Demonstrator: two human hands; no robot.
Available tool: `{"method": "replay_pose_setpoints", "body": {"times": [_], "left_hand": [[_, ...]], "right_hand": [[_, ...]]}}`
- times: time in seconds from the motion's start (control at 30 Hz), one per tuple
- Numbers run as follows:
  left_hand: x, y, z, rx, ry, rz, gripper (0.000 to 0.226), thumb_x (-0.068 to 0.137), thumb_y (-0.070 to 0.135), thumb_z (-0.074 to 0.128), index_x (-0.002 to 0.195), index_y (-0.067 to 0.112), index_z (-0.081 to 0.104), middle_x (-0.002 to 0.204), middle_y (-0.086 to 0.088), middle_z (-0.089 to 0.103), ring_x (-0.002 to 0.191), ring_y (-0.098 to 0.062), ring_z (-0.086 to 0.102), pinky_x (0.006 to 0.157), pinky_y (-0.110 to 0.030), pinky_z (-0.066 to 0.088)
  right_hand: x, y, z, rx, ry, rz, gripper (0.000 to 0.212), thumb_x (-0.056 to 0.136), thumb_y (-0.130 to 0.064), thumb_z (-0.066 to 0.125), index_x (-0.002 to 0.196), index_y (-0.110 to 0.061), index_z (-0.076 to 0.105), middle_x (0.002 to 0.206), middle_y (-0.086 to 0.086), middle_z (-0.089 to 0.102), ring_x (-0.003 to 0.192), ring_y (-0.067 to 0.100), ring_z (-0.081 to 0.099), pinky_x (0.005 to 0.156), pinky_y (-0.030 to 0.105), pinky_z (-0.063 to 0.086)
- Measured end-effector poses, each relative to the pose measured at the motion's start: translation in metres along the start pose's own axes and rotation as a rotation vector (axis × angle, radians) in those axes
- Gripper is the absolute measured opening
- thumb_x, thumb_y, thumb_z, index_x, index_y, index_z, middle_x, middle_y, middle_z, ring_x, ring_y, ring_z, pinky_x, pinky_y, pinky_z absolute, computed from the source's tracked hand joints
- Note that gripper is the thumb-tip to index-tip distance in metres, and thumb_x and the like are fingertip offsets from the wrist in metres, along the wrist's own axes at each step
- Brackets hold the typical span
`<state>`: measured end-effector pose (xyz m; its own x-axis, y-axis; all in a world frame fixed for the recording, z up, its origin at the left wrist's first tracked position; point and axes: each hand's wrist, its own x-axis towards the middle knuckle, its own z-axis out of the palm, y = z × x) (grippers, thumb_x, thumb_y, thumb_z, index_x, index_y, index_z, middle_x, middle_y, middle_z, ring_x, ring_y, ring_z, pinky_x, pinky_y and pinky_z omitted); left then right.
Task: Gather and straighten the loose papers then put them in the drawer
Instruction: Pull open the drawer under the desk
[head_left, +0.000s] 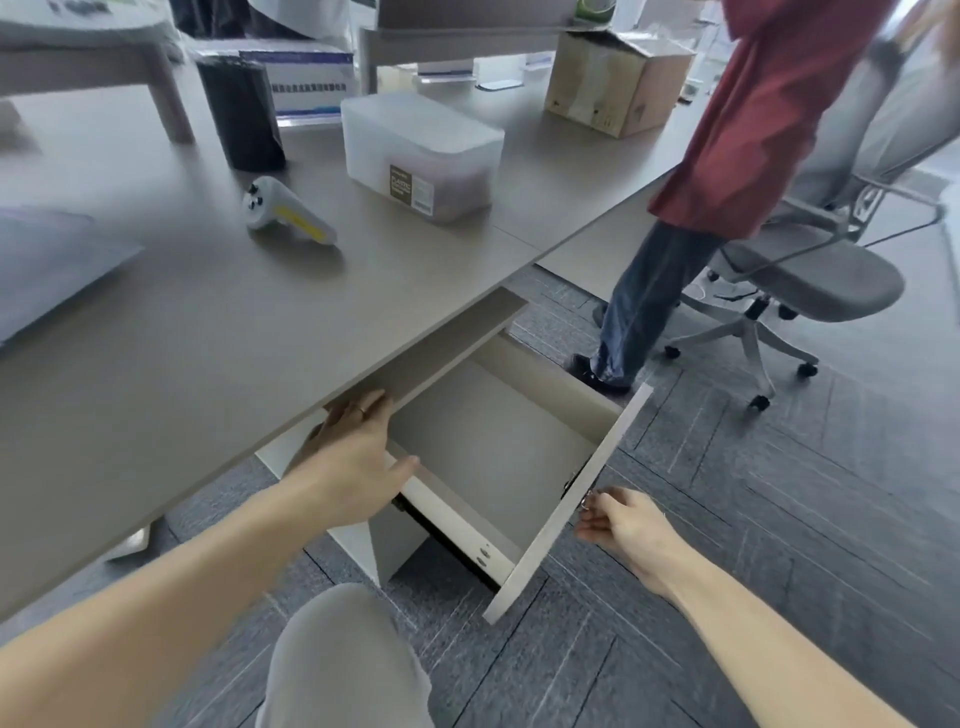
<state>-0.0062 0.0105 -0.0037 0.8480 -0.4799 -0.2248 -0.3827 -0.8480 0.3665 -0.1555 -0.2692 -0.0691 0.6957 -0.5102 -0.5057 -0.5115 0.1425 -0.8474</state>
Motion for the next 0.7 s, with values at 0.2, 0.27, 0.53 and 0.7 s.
{"method": "replay_pose_setpoints", "body": {"times": [0.2, 0.27, 0.53, 0.7], "left_hand": [[-0.002, 0.000, 0.002, 0.037, -0.012, 0.007, 0.086, 0.096, 0.053, 0.056, 0.164, 0.014, 0.019, 0.173, 0.002, 0.014, 0.156, -0.026, 0.018, 0.124, -0.044, 0.027], [-0.002, 0.002, 0.003, 0.042, -0.008, 0.001, 0.088, 0.096, 0.054, 0.056, 0.164, 0.013, 0.018, 0.173, 0.001, 0.013, 0.156, -0.027, 0.018, 0.124, -0.044, 0.027], [-0.024, 0.014, -0.014, -0.095, -0.011, 0.096, 0.086, 0.095, 0.053, 0.060, 0.164, 0.018, 0.022, 0.170, -0.001, 0.023, 0.154, -0.022, 0.026, 0.123, -0.037, 0.027], [-0.081, 0.003, -0.098, -0.309, 0.206, 0.251, 0.063, 0.096, 0.048, 0.064, 0.153, 0.041, 0.040, 0.144, 0.031, 0.044, 0.123, 0.002, 0.053, 0.099, -0.014, 0.037]], "right_hand": [[-0.018, 0.023, -0.031, 0.040, 0.080, 0.016, 0.029, 0.106, 0.003, 0.038, 0.086, 0.000, 0.059, 0.082, 0.016, 0.059, 0.071, 0.023, 0.061, 0.055, 0.019, 0.062], [-0.020, 0.026, -0.035, 0.047, 0.092, 0.017, 0.028, 0.106, 0.003, 0.038, 0.087, 0.000, 0.059, 0.085, 0.019, 0.060, 0.072, 0.023, 0.061, 0.054, 0.019, 0.061], [-0.042, -0.007, -0.039, -0.098, 0.244, 0.034, 0.036, 0.107, -0.034, 0.045, 0.130, -0.009, 0.054, 0.126, 0.015, 0.064, 0.104, 0.028, 0.062, 0.096, 0.046, 0.051], [-0.076, -0.101, 0.020, -0.368, 0.246, -0.574, 0.049, 0.104, -0.040, 0.049, 0.149, -0.022, 0.043, 0.153, 0.002, 0.043, 0.142, 0.021, 0.043, 0.117, 0.046, 0.039]]}}
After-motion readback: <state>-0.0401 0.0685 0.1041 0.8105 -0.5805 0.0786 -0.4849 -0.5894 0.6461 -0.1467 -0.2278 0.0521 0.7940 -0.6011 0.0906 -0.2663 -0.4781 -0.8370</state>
